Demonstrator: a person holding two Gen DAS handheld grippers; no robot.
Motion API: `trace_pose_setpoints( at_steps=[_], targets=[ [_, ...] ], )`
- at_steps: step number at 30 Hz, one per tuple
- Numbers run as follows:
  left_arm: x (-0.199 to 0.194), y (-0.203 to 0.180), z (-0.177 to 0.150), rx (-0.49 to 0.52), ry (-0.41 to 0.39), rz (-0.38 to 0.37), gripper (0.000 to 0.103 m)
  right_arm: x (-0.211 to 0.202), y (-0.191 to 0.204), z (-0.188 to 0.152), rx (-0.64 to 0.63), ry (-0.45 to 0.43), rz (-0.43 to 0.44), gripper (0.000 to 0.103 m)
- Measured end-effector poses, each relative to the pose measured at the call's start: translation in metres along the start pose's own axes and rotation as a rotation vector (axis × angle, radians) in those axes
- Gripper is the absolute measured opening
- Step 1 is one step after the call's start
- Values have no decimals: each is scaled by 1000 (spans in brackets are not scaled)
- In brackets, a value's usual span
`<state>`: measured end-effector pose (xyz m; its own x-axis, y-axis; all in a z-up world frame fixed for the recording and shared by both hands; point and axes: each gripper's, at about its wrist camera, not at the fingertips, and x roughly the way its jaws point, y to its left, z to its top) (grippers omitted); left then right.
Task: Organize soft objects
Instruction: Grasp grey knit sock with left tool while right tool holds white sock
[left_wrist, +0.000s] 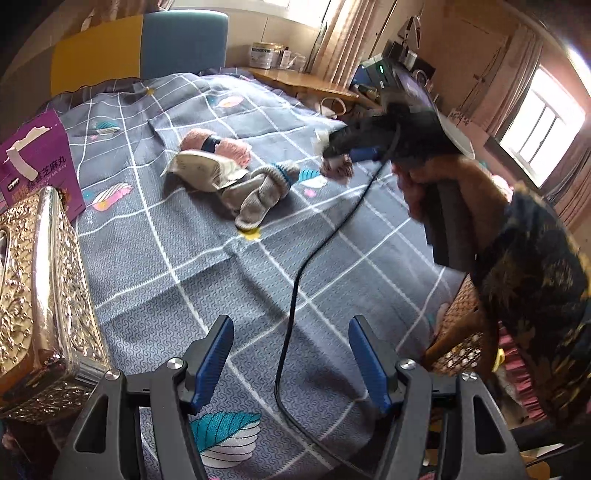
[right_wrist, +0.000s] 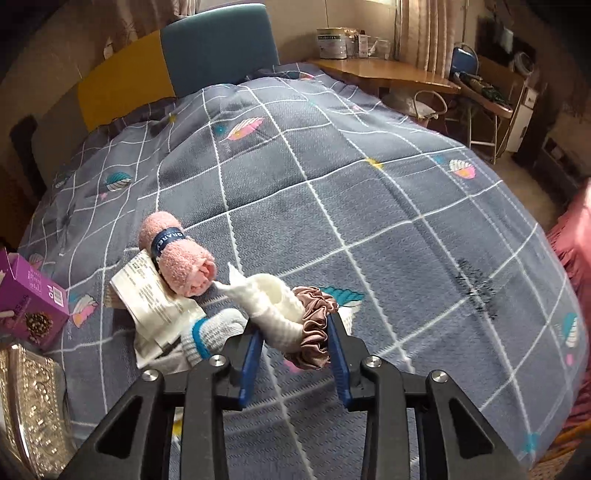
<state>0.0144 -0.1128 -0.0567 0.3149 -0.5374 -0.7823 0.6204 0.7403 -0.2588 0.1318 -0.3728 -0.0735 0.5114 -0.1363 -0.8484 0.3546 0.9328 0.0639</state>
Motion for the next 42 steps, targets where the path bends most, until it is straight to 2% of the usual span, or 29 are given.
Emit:
trace_pose_setpoints(
  at_steps=[4,6,9,11,15,20,25,30,36,42],
  targets=[
    [-9,3,12,-25,-27,55,66,7,-17,-18,9,60,-85,35],
    [-9,8,19,-47,-24,94,66,16,-21,-24,33,95,-67,37],
    [-4,13,28,-68,-13,137,66,15,-15,-23,-12,64,-110,38],
    [3,13,34,-55,-3,162,66,23,-16,-24,-3,105,-89,43],
    [24,8,52,-1,11,215,63,22,-19,-24,24,96,-85,44],
    [55,-1,74,79,26,216,58,17,-26,-21,67,79,-75,43],
    [95,-19,95,222,34,210,52,14,-25,-21,62,65,-75,40],
    [130,-33,115,360,26,220,52,16,-32,-21,109,85,-32,40],
    [174,-34,128,435,91,255,52,16,-37,-20,147,90,-5,41],
    [197,-32,134,483,92,303,52,17,-39,-20,157,92,4,43]
  ],
)
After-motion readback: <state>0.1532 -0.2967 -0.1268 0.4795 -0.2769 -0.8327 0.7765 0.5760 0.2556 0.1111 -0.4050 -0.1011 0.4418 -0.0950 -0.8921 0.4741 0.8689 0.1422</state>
